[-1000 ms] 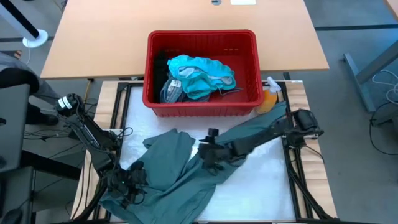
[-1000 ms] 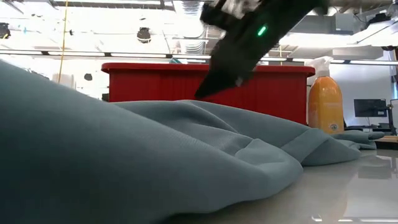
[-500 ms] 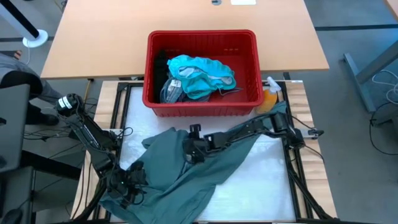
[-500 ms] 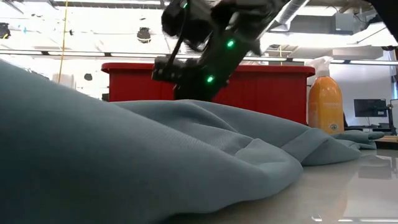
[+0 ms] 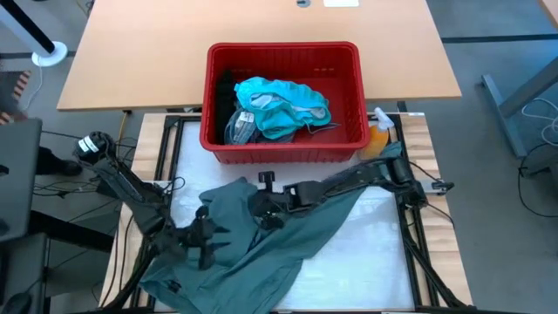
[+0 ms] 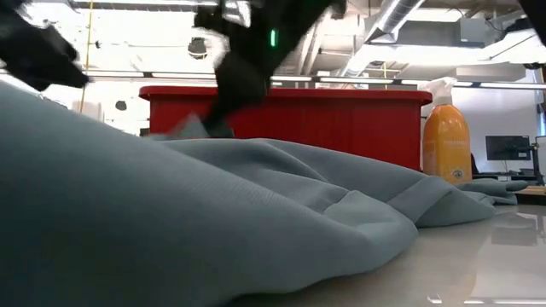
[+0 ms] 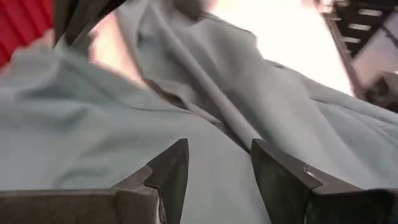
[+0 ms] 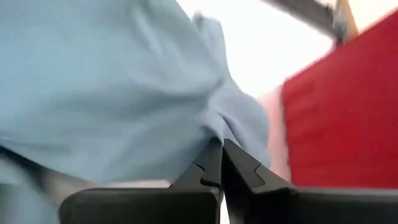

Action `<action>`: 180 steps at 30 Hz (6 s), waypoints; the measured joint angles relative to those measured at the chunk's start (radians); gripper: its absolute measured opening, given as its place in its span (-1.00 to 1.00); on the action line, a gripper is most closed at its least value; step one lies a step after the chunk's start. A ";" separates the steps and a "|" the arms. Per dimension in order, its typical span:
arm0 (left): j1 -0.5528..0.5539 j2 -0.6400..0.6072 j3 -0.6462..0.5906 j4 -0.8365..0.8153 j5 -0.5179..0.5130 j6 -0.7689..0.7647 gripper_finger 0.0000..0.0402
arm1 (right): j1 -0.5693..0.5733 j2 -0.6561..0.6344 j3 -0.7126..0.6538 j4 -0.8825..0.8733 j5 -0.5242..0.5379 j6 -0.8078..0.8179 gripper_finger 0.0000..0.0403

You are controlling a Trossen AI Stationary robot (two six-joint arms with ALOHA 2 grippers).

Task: Fold Laundry from Bin
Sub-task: Fold the light blue pants

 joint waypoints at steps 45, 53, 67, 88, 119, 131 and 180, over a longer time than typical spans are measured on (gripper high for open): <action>0.084 -0.056 0.000 0.321 -0.327 0.590 -0.17 | 0.046 -0.063 0.070 -0.005 0.039 0.033 -0.90; 0.218 -0.024 0.000 0.305 -0.236 0.525 -0.17 | 0.045 -0.063 0.070 -0.001 0.039 0.035 -0.90; 0.286 -0.016 0.000 0.260 -0.142 0.472 -0.28 | 0.051 -0.063 0.070 0.053 0.009 0.026 -0.90; 0.063 -0.236 0.000 -0.114 -0.270 0.218 -1.00 | 0.047 -0.116 -0.101 -0.116 -0.009 0.311 -0.12; -0.049 -0.322 0.000 -0.312 0.124 -0.014 -1.00 | -0.107 0.169 -0.168 0.330 -0.179 0.137 -0.85; -0.089 -0.322 0.000 -0.298 0.088 -0.009 -1.00 | -0.075 -0.135 -0.170 -0.415 0.233 0.404 -0.91; -0.003 -0.114 0.000 -0.022 0.169 0.093 -1.00 | 0.107 -0.243 -0.252 -0.552 0.044 1.087 -0.01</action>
